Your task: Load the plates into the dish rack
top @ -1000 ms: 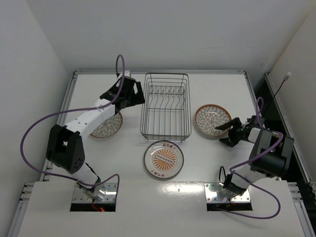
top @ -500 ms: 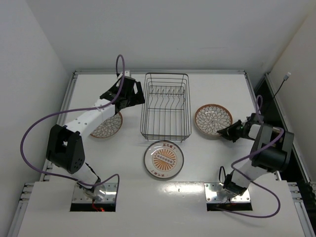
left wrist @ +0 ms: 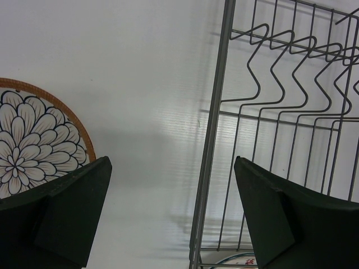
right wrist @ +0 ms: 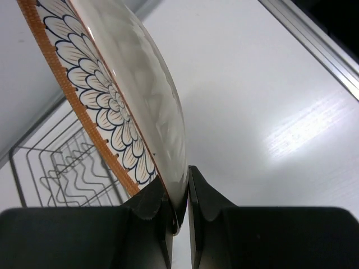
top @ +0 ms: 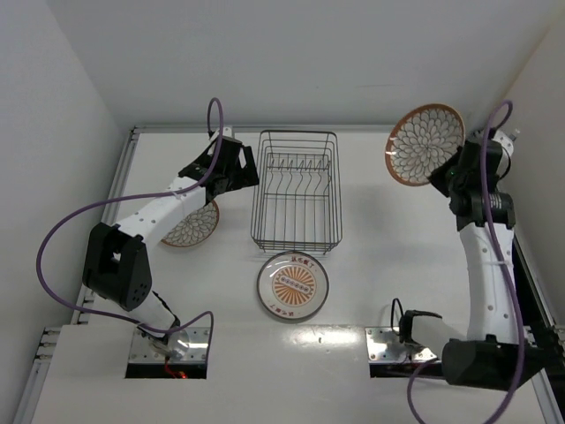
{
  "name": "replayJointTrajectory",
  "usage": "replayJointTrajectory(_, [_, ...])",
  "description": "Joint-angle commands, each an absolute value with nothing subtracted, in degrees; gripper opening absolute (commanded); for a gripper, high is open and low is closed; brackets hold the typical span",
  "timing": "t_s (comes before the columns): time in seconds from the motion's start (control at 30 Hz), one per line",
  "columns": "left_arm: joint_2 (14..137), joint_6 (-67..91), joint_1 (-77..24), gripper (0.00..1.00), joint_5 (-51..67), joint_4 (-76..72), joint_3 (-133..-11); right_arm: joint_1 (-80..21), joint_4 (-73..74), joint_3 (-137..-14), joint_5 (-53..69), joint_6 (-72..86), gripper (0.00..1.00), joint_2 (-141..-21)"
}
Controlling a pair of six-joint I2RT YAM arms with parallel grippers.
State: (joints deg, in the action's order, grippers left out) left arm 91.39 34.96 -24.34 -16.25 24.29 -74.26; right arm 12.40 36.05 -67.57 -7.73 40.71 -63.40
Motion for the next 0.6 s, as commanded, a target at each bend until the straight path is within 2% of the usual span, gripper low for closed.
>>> replayJointTrajectory(0.0, [90.35, 34.54, -24.17, 0.89, -16.26, 22.85, -74.18, 1.55, 37.88, -74.25, -19.57, 40.52, 0.0, -63.97])
replayJointTrajectory(0.23, [90.35, 34.54, -24.17, 0.89, -16.26, 23.38, -74.18, -19.93, 43.32, -83.4, -43.99, 43.42, 0.0, -73.55])
replayJointTrajectory(0.37, [90.88, 34.54, -24.17, 0.89, -16.26, 23.38, -74.18, -25.48, 49.21, -93.3, -50.88, 47.01, 0.0, -83.47])
replayJointTrajectory(0.57, [90.88, 34.54, -24.17, 0.89, -16.79, 23.38, -74.18, -27.86, 53.08, -103.52, -54.4, 48.08, 0.0, -96.49])
